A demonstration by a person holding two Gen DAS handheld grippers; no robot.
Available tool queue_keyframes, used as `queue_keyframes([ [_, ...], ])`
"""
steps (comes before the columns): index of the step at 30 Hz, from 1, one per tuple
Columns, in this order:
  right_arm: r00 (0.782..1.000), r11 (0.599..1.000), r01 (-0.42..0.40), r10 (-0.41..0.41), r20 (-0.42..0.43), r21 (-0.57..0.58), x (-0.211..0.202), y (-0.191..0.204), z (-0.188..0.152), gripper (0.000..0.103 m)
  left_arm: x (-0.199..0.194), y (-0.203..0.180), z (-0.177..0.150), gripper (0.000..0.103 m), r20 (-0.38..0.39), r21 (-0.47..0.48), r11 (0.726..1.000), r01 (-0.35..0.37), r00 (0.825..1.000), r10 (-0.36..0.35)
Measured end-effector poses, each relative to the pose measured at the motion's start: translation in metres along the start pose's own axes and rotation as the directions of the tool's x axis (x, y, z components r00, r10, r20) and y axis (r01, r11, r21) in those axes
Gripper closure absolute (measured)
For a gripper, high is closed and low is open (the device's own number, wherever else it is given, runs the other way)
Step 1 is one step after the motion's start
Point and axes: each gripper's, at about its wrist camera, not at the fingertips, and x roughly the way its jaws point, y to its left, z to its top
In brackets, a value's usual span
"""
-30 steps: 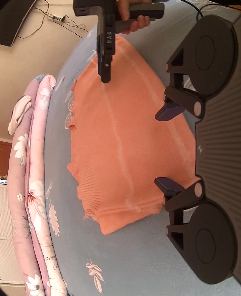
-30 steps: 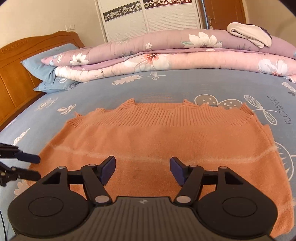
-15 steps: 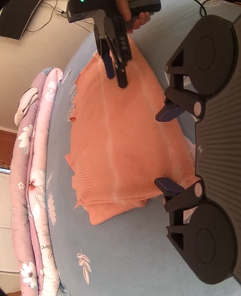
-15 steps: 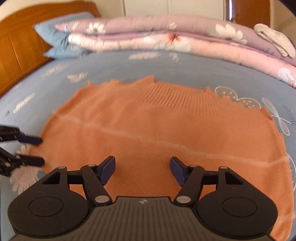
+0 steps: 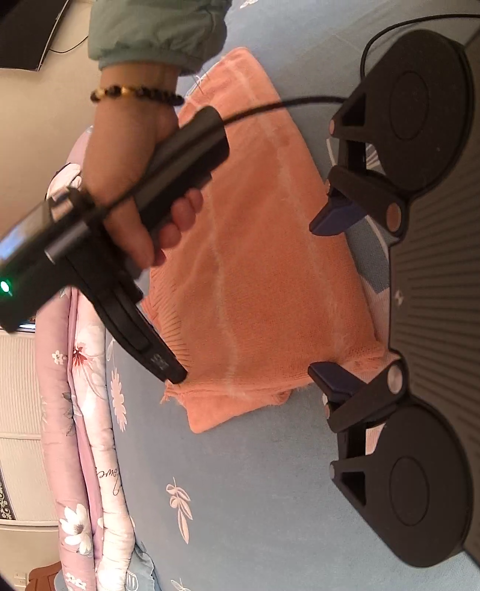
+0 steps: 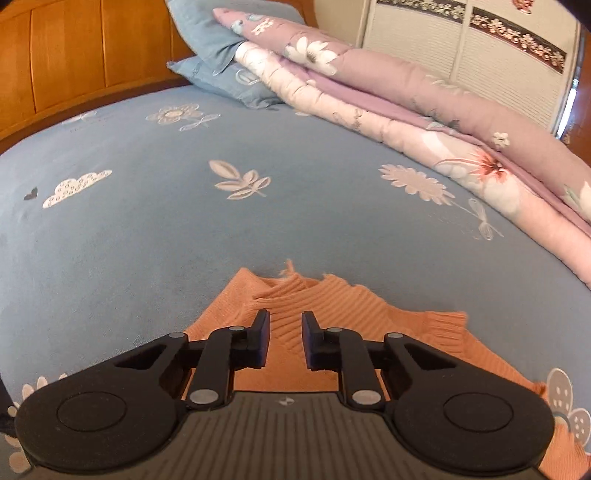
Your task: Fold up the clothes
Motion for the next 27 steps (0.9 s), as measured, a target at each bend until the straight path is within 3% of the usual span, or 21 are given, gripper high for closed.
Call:
queue_keyframes([
  [5,0.999,0.998,0.041,-0.041,-0.016,-0.039,0.034,0.020,-0.001,0.088,-0.002,0.007,-0.001,0.028,0.012,-0.020,1.000,0.013,1.000,-0.012],
  [7,0.999,0.999,0.035,-0.035,-0.015,-0.022,0.026,0.018,0.002,0.088,-0.007,0.007,-0.002,0.028,0.035,-0.022,1.000,0.015,0.999,-0.014],
  [10,0.998,0.997,-0.047,0.044,0.045,0.068,-0.008,0.007,-0.002,0.088,-0.015,0.003,-0.002,0.028,0.081,-0.004,0.999,0.038,0.996,-0.038],
  [14,0.991,0.989,-0.130,0.129,0.016,0.071,-0.022,0.016,-0.020,0.087,0.004,0.000,-0.006,0.027,-0.001,0.004,0.997,0.074,0.997,-0.074],
  [18,0.994,0.994,-0.105,0.105,-0.019,-0.010,-0.005,0.033,-0.031,0.087,0.005,-0.007,-0.005,0.027,-0.017,0.063,0.996,0.059,0.998,-0.058],
  [22,0.981,0.979,-0.190,0.186,0.060,0.073,-0.037,0.001,-0.032,0.080,-0.005,-0.001,-0.003,0.027,0.015,0.042,0.995,0.094,0.995,-0.095],
  [24,0.978,0.977,-0.194,0.185,0.096,0.093,-0.054,-0.020,-0.041,0.077,0.003,0.005,-0.004,0.027,-0.019,0.011,0.993,0.115,0.993,-0.115],
  [27,0.976,0.967,-0.215,0.210,0.053,0.135,-0.046,-0.040,-0.058,0.077,0.014,0.007,-0.002,0.027,-0.047,0.000,0.992,0.129,0.990,-0.129],
])
